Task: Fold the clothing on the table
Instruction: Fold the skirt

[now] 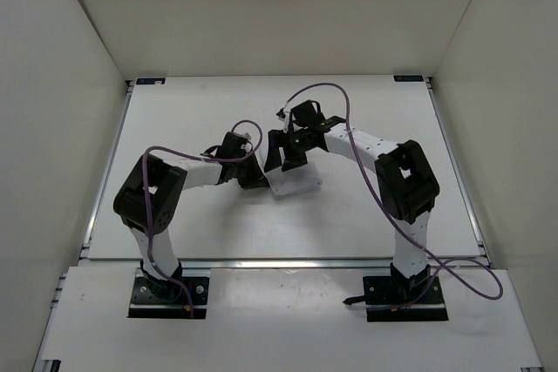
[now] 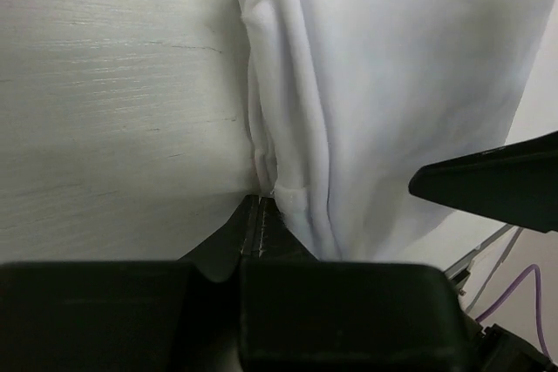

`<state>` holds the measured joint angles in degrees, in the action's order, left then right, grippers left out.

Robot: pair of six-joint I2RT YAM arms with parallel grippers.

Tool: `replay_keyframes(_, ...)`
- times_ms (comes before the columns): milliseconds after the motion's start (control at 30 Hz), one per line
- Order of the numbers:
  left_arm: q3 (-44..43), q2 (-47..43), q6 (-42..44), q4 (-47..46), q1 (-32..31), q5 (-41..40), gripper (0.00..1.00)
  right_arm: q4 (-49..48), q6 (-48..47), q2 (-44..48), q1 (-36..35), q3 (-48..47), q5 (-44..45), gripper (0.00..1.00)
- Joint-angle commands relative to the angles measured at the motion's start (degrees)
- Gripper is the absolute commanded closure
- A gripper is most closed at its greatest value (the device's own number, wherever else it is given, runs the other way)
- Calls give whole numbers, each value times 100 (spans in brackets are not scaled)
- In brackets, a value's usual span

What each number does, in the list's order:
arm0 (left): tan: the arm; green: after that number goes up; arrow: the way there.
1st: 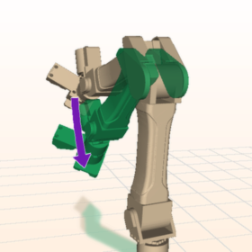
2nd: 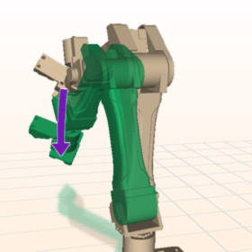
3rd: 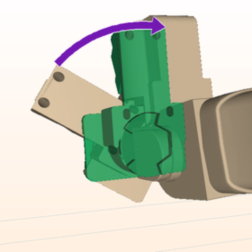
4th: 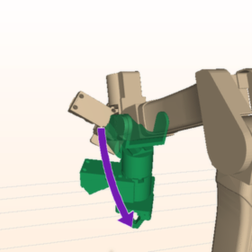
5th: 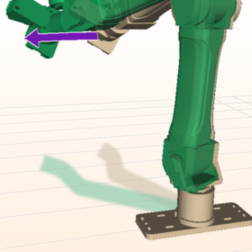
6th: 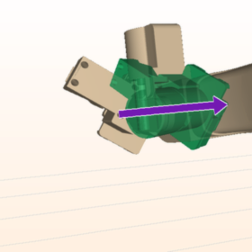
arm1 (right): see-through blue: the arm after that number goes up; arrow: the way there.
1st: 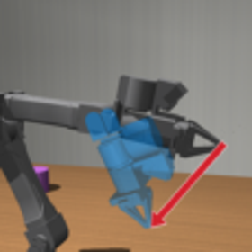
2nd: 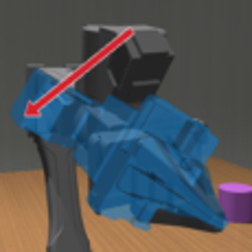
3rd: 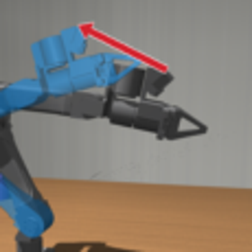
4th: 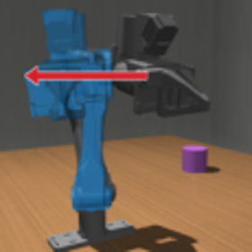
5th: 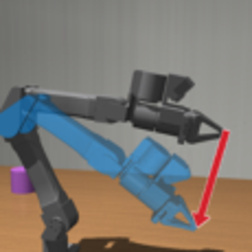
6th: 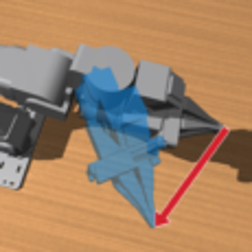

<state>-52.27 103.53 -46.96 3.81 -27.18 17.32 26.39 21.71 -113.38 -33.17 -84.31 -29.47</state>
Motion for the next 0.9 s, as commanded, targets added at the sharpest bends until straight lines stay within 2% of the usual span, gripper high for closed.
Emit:
replay_keyframes(0,15,-51,266,277,116,-115,100,-468,359,473,170,-103,-270,35)
replay_keyframes(67,-11,-253,363,400,230,-106,100,-486,351,693,363,-77,-16,41)
replay_keyframes(100,-11,-341,450,514,335,-71,100,-521,307,869,416,71,72,57)
replay_keyframes(167,-46,-665,582,725,546,-36,100,-582,246,1125,635,299,318,79)
replay_keyframes(200,-72,-745,704,883,643,-45,100,-609,202,1291,706,397,398,86)
replay_keyframes(233,-81,-964,810,1050,696,-45,100,-592,141,1379,837,624,459,100)
replay_keyframes(333,-143,-1526,943,1140,749,24,100,-574,-27,1591,1092,1073,618,100)
replay_keyframes(433,-161,-1853,812,736,592,324,100,-801,-10,1679,1294,1557,470,100)
replay_keyframes(600,-363,-1626,785,280,-137,359,100,-1391,-53,1653,1462,2278,-40,100)
replay_keyframes(733,40,-1432,522,-266,-349,342,100,-1602,-150,1486,1375,2454,-84,100)
replay_keyframes(867,313,-1256,512,-311,-499,289,100,-1839,-71,1196,1410,2508,-287,100)
